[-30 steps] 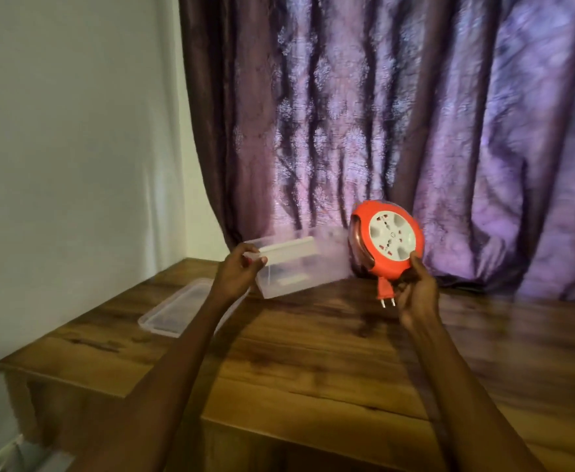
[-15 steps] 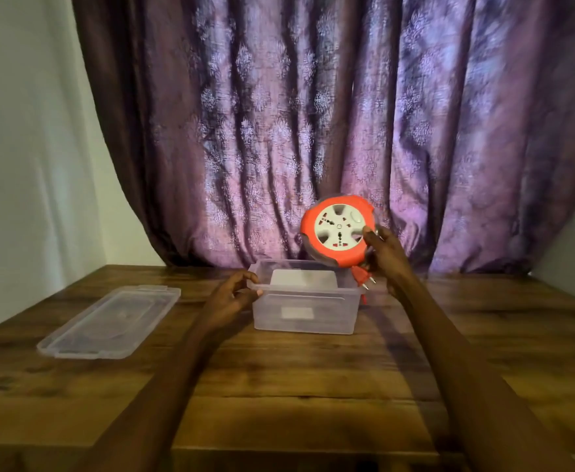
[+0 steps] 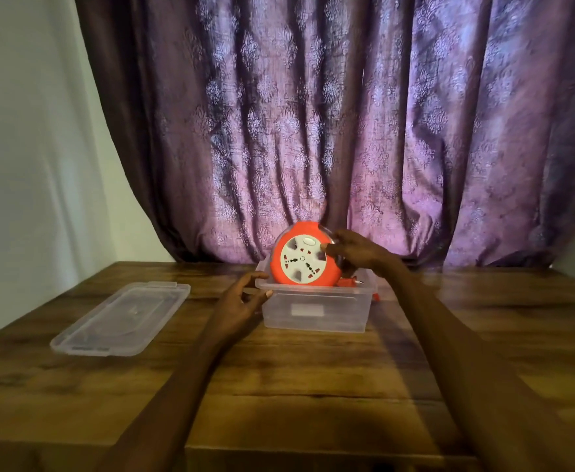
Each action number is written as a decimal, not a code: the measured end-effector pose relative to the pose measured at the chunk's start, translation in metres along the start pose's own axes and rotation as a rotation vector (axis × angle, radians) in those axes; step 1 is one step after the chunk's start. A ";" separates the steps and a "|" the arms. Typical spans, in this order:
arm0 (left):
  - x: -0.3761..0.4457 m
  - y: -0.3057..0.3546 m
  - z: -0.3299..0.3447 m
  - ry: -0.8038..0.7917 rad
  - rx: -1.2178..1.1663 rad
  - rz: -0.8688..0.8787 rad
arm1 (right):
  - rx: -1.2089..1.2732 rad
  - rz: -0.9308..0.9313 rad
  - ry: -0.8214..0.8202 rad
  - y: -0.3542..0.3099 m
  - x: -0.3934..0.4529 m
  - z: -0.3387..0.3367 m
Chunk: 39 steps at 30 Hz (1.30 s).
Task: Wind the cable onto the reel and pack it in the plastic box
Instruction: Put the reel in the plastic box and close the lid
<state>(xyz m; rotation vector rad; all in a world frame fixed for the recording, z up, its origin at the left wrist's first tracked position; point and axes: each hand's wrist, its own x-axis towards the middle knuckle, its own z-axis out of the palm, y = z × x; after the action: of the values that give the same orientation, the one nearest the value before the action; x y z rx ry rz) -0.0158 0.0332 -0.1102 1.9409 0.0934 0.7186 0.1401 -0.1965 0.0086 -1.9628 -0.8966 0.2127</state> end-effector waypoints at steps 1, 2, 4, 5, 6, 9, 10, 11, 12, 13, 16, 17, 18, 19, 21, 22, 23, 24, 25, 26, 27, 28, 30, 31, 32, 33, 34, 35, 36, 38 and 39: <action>0.000 0.000 0.000 0.004 0.018 0.005 | -0.037 0.024 -0.042 0.002 0.001 0.001; 0.000 -0.001 0.000 0.010 0.033 0.015 | -0.086 0.047 -0.078 0.005 0.002 0.001; 0.001 -0.003 0.000 0.031 0.066 0.042 | -0.181 0.090 -0.132 0.009 0.004 0.002; 0.001 -0.004 0.000 0.039 0.074 0.053 | -0.221 0.105 -0.152 0.011 0.005 0.003; 0.002 -0.005 0.001 0.044 0.073 0.061 | -0.250 0.118 -0.170 0.013 0.006 0.003; 0.001 -0.006 0.002 0.047 0.069 0.085 | -0.246 0.170 -0.216 0.018 0.012 0.004; 0.001 -0.007 0.002 0.051 0.080 0.097 | -0.259 0.182 -0.227 0.018 0.014 0.004; 0.001 -0.007 0.002 0.055 0.088 0.103 | -0.287 0.189 -0.230 0.019 0.016 0.003; 0.000 -0.006 0.002 0.059 0.090 0.104 | -0.322 0.192 -0.229 0.019 0.018 0.003; 0.000 -0.006 0.002 0.065 0.097 0.109 | -0.361 0.192 -0.227 0.020 0.020 0.004; -0.001 -0.004 0.003 0.074 0.122 0.128 | -0.468 0.192 -0.198 0.023 0.024 0.008; -0.002 -0.004 0.003 0.070 0.102 0.115 | -0.495 0.185 -0.182 0.024 0.024 0.010; -0.002 -0.004 0.003 0.067 0.081 0.103 | -0.514 0.177 -0.165 0.025 0.024 0.012; -0.002 -0.005 0.002 0.067 0.070 0.098 | -0.526 0.169 -0.148 0.026 0.024 0.014; -0.003 -0.004 0.003 0.066 0.076 0.093 | -0.545 0.164 -0.123 0.027 0.024 0.017; -0.003 -0.004 0.003 0.063 0.076 0.088 | -0.577 0.155 -0.112 0.028 0.023 0.018; -0.004 -0.003 0.003 0.056 0.068 0.083 | -0.631 0.136 -0.096 0.029 0.023 0.019; -0.004 -0.003 0.002 0.040 0.049 0.075 | -0.684 0.113 -0.076 0.030 0.022 0.021; -0.005 -0.002 0.000 0.010 0.016 0.058 | -0.714 0.090 -0.047 0.030 0.022 0.023; -0.006 -0.002 -0.003 -0.029 -0.034 0.035 | -0.721 0.064 -0.007 0.029 0.020 0.025; -0.008 -0.003 -0.007 -0.055 -0.062 0.015 | -0.713 0.031 0.042 0.027 0.018 0.026; -0.009 -0.004 -0.013 -0.046 -0.036 0.008 | -0.696 -0.011 0.098 0.024 0.015 0.026; -0.012 -0.007 -0.028 0.089 0.215 0.007 | -0.633 -0.112 0.199 0.017 0.010 0.028; -0.014 -0.008 -0.039 0.191 0.396 -0.017 | -0.606 -0.159 0.229 0.013 0.007 0.031; -0.014 -0.009 -0.048 0.281 0.587 -0.051 | -0.583 -0.197 0.248 0.009 0.005 0.034; -0.017 -0.012 -0.060 0.332 0.755 -0.096 | -0.557 -0.233 0.255 0.005 0.003 0.039; -0.020 -0.014 -0.071 0.332 0.881 -0.167 | -0.536 -0.265 0.256 0.001 0.001 0.044; -0.023 -0.017 -0.079 0.303 0.972 -0.258 | -0.530 -0.298 0.251 -0.003 0.000 0.048; -0.028 -0.019 -0.088 0.271 1.041 -0.348 | -0.538 -0.340 0.240 -0.006 -0.002 0.054; -0.037 -0.026 -0.099 0.239 1.128 -0.454 | -0.592 -0.411 0.217 -0.011 -0.005 0.066; -0.041 -0.028 -0.103 0.249 1.134 -0.465 | -0.621 -0.435 0.207 -0.014 -0.006 0.072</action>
<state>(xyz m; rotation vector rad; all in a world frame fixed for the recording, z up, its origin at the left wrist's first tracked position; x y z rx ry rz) -0.0964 0.1141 -0.1208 2.6886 1.2971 0.6237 0.0943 -0.1467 -0.0208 -2.2164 -1.3267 -0.5743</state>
